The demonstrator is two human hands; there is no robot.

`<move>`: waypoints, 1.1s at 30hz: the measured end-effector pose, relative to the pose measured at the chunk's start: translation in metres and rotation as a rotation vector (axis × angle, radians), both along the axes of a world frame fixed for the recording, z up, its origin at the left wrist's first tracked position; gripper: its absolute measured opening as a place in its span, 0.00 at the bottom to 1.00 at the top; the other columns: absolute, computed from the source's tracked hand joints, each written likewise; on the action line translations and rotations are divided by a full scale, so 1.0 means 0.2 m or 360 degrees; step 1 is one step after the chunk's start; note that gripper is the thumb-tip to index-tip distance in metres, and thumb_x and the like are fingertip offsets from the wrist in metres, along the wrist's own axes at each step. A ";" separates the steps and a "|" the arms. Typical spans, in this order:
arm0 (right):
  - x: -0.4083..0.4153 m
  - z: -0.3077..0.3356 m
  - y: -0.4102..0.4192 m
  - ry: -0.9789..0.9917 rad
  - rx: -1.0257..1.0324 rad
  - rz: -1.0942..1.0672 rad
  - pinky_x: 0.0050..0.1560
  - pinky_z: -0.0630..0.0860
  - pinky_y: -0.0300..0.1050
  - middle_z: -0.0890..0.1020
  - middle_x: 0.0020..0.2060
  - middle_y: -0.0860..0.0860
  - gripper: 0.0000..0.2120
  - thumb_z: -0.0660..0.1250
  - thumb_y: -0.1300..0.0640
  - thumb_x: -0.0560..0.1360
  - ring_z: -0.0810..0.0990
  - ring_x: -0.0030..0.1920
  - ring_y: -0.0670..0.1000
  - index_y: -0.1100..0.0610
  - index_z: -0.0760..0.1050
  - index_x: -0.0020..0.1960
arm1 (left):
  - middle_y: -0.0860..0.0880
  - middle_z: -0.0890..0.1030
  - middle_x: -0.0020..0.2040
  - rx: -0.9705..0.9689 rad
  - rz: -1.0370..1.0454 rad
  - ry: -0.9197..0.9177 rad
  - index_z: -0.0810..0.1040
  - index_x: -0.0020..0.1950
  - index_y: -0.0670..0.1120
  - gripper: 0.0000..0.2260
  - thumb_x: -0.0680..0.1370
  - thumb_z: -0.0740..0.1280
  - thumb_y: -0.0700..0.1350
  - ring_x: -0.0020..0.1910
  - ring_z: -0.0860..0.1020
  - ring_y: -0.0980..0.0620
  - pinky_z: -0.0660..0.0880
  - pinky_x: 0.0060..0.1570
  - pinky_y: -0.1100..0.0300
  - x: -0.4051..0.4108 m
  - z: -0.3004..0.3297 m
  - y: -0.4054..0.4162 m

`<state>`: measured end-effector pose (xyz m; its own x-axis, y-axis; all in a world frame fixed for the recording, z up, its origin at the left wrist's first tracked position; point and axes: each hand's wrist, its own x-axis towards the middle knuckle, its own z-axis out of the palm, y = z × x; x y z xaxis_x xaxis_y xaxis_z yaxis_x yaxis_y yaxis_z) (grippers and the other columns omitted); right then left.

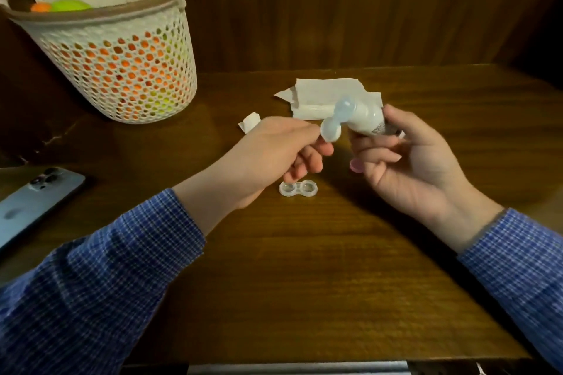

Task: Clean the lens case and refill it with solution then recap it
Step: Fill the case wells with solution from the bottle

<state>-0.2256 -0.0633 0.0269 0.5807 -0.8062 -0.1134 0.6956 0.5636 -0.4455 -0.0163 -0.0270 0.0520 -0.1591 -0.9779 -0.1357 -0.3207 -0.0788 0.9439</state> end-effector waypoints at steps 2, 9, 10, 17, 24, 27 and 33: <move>0.01 0.00 0.01 -0.0099 0.0171 -0.0025 0.24 0.70 0.32 0.81 0.50 0.60 0.32 0.74 0.63 0.71 0.72 0.28 0.44 0.59 0.72 0.74 | 0.52 0.81 0.34 -0.0019 -0.0002 -0.0090 0.85 0.47 0.46 0.14 0.85 0.61 0.47 0.32 0.74 0.58 0.71 0.29 0.67 0.01 -0.01 0.01; 0.04 0.01 0.01 0.0232 0.0320 -0.0168 0.27 0.70 0.32 0.82 0.41 0.56 0.26 0.73 0.50 0.76 0.74 0.29 0.45 0.56 0.73 0.70 | 0.53 0.79 0.38 -0.0731 0.0060 -0.0623 0.81 0.55 0.53 0.06 0.79 0.71 0.44 0.32 0.75 0.63 0.72 0.29 0.70 0.20 -0.15 0.09; 0.05 0.00 0.00 0.0307 0.0295 -0.0162 0.28 0.71 0.31 0.82 0.42 0.56 0.24 0.71 0.49 0.77 0.75 0.30 0.45 0.56 0.73 0.70 | 0.55 0.79 0.41 -0.0776 -0.0014 -0.0728 0.80 0.57 0.53 0.09 0.78 0.72 0.45 0.34 0.75 0.64 0.72 0.30 0.69 0.21 -0.18 0.11; 0.13 -0.01 -0.04 0.0833 -0.0006 -0.0133 0.23 0.66 0.34 0.81 0.33 0.55 0.13 0.66 0.47 0.82 0.70 0.26 0.46 0.55 0.70 0.58 | 0.59 0.80 0.52 -0.0835 -0.0214 -0.0846 0.74 0.66 0.52 0.23 0.73 0.77 0.48 0.42 0.78 0.62 0.74 0.35 0.72 0.20 -0.25 0.09; 0.18 -0.04 -0.05 0.1132 -0.0263 0.0002 0.26 0.65 0.38 0.77 0.37 0.55 0.16 0.65 0.44 0.82 0.69 0.28 0.47 0.57 0.73 0.56 | 0.58 0.82 0.48 -0.0889 -0.0165 -0.0800 0.72 0.67 0.48 0.25 0.74 0.78 0.44 0.42 0.79 0.58 0.74 0.35 0.72 0.19 -0.27 0.07; 0.20 -0.03 -0.06 0.1235 -0.0335 -0.0067 0.25 0.66 0.38 0.76 0.40 0.56 0.18 0.67 0.45 0.81 0.69 0.28 0.47 0.58 0.73 0.60 | 0.57 0.82 0.48 -0.0886 -0.0156 -0.0775 0.71 0.68 0.47 0.26 0.74 0.78 0.43 0.41 0.79 0.58 0.73 0.34 0.72 0.18 -0.26 0.07; 0.22 -0.06 -0.05 0.1380 -0.0516 -0.0167 0.23 0.67 0.37 0.78 0.37 0.52 0.15 0.68 0.44 0.81 0.70 0.27 0.46 0.57 0.75 0.54 | 0.57 0.83 0.47 -0.0877 -0.0150 -0.0776 0.73 0.68 0.46 0.26 0.73 0.78 0.44 0.43 0.80 0.55 0.74 0.37 0.72 0.18 -0.26 0.06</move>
